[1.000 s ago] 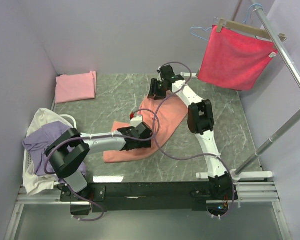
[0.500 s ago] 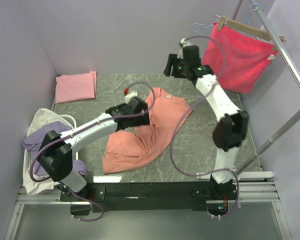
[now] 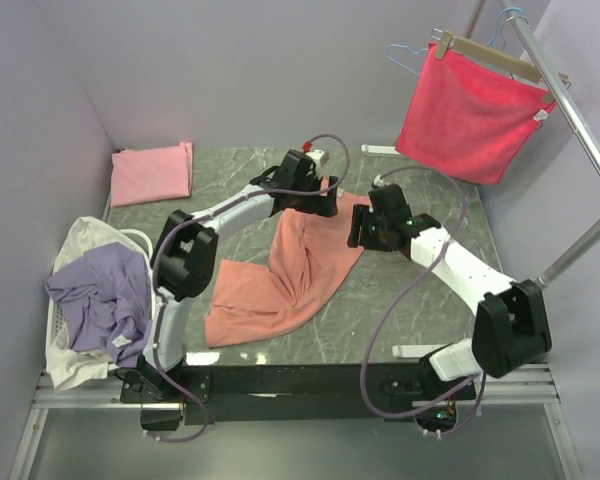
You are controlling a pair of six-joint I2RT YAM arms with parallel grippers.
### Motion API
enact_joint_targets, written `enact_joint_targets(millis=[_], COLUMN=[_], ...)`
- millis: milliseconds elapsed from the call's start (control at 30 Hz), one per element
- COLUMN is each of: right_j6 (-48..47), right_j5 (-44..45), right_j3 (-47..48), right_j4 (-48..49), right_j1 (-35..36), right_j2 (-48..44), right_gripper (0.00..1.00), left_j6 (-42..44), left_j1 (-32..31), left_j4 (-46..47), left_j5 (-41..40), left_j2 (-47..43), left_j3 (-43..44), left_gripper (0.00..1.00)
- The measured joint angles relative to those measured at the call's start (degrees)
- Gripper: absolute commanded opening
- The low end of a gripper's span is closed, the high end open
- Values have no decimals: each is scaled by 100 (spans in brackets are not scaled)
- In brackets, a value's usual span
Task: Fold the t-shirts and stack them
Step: Rotate the tshirt 90 degrees
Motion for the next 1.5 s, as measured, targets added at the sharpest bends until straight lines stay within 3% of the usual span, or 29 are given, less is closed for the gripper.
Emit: enact_joint_targets(millis=[300, 433, 767, 1133, 1500], right_j6=[313, 387, 439, 317, 291], right_j5=[-728, -1123, -2050, -2844, -3296], right_j3=[-518, -503, -149, 597, 1239], right_j4=[304, 476, 789, 855, 1180], right_j1=[664, 1130, 1784, 2734, 2850], right_j2=[-588, -417, 654, 1932, 3165], right_gripper=[65, 65, 64, 63, 61], left_j6=[402, 507, 603, 789, 745], left_j1=[15, 55, 487, 1215, 2179], left_j4=[-212, -487, -645, -192, 63], left_j5=[1189, 1517, 1991, 1633, 1287], left_j2=[1469, 2312, 2970, 3340, 3340], left_j3=[1545, 2577, 3519, 3987, 3985], left_gripper=[99, 99, 99, 99, 99])
